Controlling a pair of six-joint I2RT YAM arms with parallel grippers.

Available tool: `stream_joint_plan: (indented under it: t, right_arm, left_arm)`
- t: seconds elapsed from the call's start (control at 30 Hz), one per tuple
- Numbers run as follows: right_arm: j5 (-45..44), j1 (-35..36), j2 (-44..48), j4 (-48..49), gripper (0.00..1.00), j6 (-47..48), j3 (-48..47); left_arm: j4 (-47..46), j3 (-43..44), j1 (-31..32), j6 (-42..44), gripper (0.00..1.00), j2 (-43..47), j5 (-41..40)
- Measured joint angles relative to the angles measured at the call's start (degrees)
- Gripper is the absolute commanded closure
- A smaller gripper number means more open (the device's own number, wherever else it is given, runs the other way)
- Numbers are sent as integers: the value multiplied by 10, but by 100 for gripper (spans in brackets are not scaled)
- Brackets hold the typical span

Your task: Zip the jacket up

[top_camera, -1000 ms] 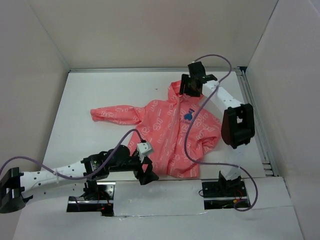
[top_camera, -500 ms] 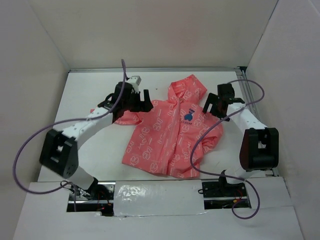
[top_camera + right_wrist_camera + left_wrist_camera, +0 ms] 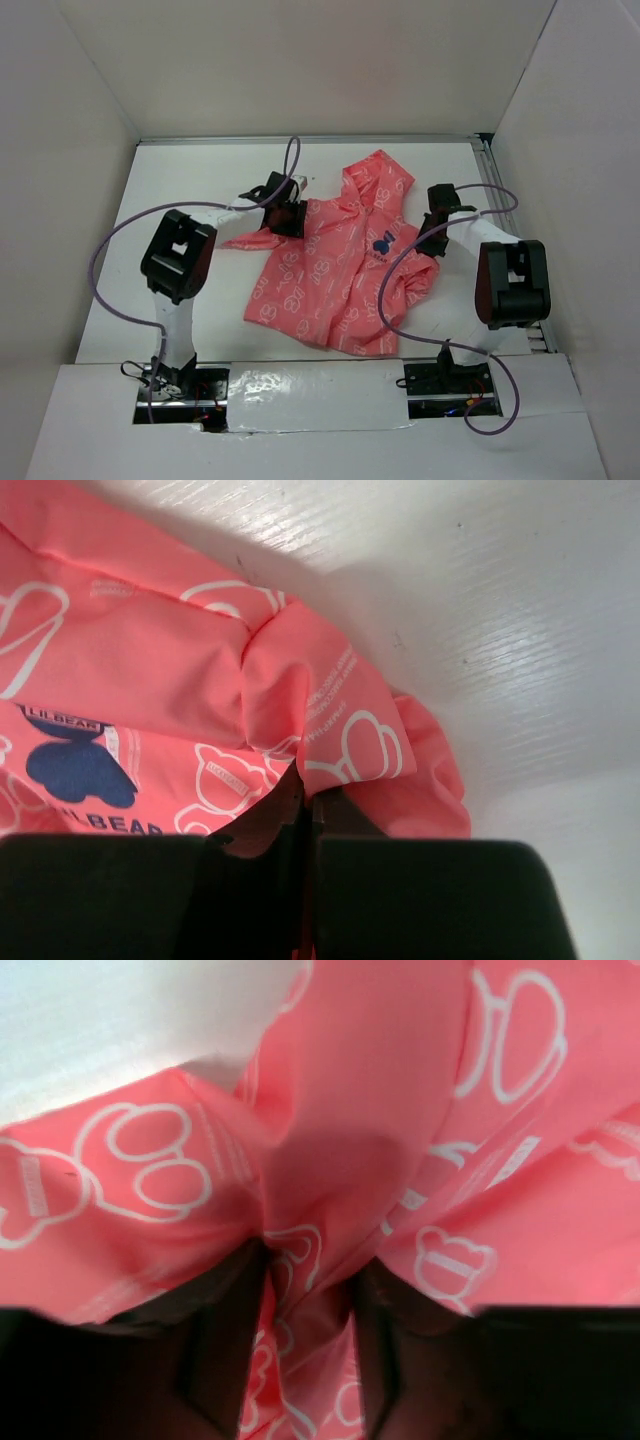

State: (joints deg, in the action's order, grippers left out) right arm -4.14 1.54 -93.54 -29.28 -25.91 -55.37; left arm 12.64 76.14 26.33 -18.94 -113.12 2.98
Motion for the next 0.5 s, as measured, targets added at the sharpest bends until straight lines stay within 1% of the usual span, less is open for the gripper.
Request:
stream_joint_plan:
  t: [0.03, 0.13, 0.27, 0.37, 0.47, 0.5]
  right_arm:
    - [0, -2, 0, 0, 100, -5, 0]
    - [-6, -9, -9, -11, 100, -11, -14]
    - [-24, -17, -58, -24, 100, -12, -72]
    - [-33, -14, -87, -21, 100, 0, -116]
    - [-61, -6, -102, -8, 100, 33, -154]
    - [-82, 1, -106, 2, 100, 50, -166]
  left_arm:
    - [13, 31, -3, -6, 54, -27, -2]
    - [43, 106, -21, -22, 54, -71, -2]
    - [90, 178, -45, -42, 55, -113, 3]
    - [106, 207, -57, -40, 54, -130, 1]
    - [104, 221, -67, -28, 51, -139, 3]
    - [103, 223, -70, -21, 47, -140, 7]
